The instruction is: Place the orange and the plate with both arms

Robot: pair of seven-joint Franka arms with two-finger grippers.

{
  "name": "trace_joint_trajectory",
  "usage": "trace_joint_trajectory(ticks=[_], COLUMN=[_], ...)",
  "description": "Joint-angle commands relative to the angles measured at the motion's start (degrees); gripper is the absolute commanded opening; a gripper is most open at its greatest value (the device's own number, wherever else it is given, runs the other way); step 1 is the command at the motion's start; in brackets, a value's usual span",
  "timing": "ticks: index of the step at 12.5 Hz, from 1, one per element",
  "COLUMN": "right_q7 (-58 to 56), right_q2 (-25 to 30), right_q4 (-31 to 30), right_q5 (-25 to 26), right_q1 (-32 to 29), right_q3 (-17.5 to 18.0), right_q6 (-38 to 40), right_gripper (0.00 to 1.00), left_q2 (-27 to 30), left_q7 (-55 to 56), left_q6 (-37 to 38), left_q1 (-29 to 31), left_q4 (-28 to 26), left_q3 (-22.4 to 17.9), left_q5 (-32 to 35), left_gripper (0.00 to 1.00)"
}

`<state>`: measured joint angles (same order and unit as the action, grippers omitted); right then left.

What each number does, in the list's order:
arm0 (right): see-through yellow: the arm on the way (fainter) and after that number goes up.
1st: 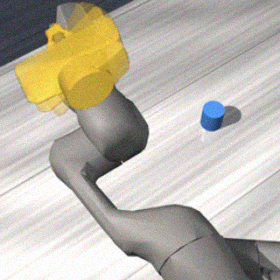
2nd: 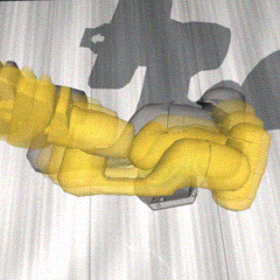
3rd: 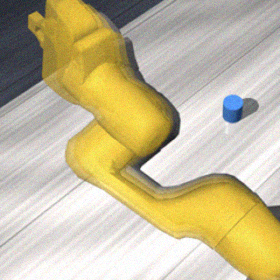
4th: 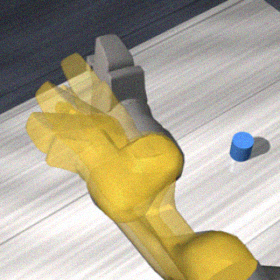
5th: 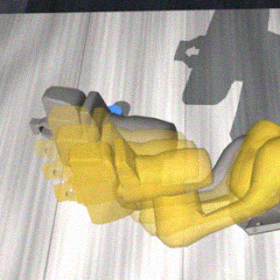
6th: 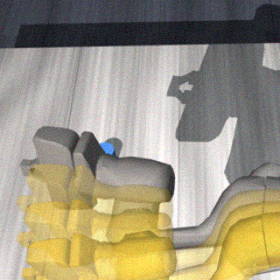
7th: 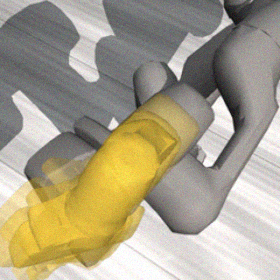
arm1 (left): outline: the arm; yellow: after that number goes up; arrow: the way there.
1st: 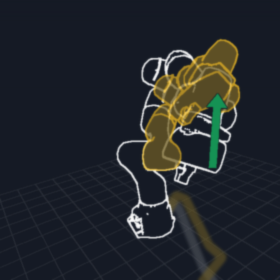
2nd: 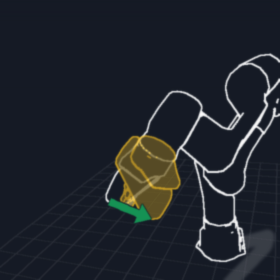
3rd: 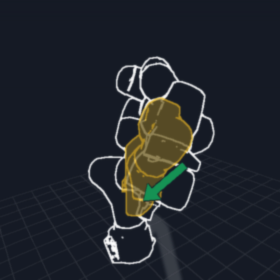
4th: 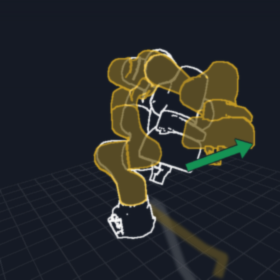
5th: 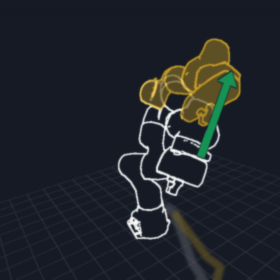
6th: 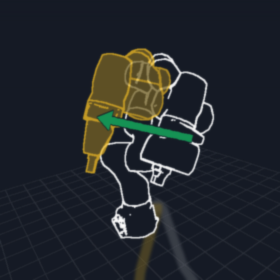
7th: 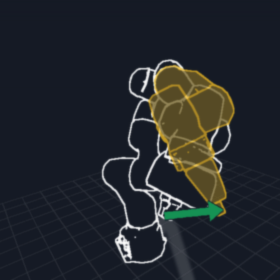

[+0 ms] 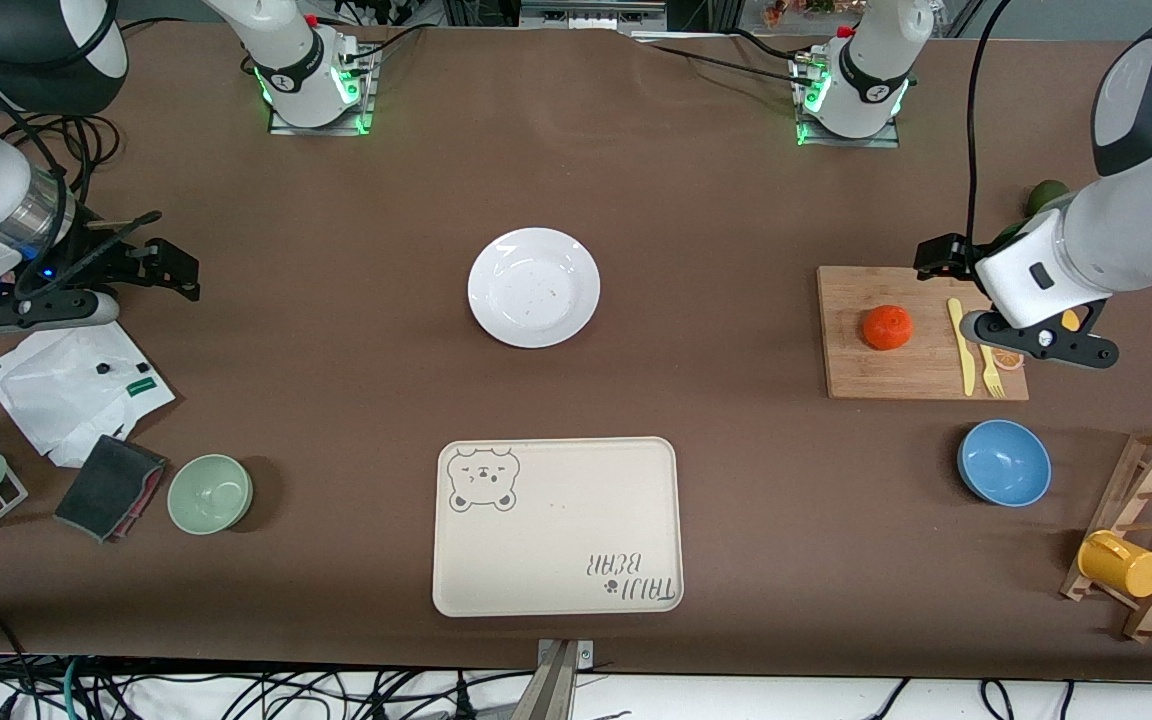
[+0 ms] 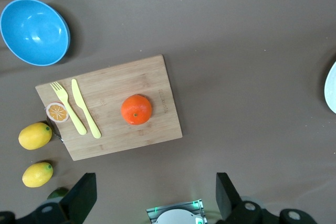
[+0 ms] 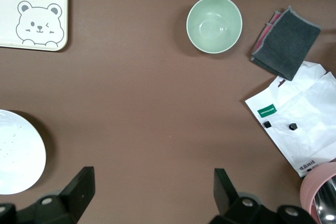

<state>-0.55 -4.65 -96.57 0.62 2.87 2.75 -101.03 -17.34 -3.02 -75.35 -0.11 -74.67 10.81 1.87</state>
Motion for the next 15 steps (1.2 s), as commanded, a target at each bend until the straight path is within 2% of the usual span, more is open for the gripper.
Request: trace_joint_trajectory(ticks=[1,3,8,11,15], right_q7=[0.90,0.90,0.90,0.90,0.81], right_q2=[-0.19,-0.19,-0.19,-0.19,-0.19], right_q4=[0.94,0.94,0.94,0.94,1.03], right_q5=[0.88,0.88,0.88,0.79,0.88], right_q1=[0.30,0.30,0.30,0.30,0.30], right_q3=[-0.02,-0.02,-0.02,-0.02,-0.02], right_q6=[0.57,0.57,0.57,0.57,0.48], right_gripper=[1.00,1.00,1.00,1.00,1.00], left_q2=[2.04,2.31,2.66,2.66,5.12], left_q7=[-1.89,-2.08,-2.08,-1.99,-1.99], left_q6=[3.35,7.31,8.46,6.80,2.40], left_q1=[0.89,1.34,2.04,2.13,2.21], left_q4=[0.49,0.49,0.49,0.49,-2.32], left_q3=[-0.53,-0.09,-0.44,-0.53,-0.35], left_q5=[-1.16,-1.16,-5.47,-5.65,-5.47], left_gripper=[1.00,1.00,1.00,1.00,1.00])
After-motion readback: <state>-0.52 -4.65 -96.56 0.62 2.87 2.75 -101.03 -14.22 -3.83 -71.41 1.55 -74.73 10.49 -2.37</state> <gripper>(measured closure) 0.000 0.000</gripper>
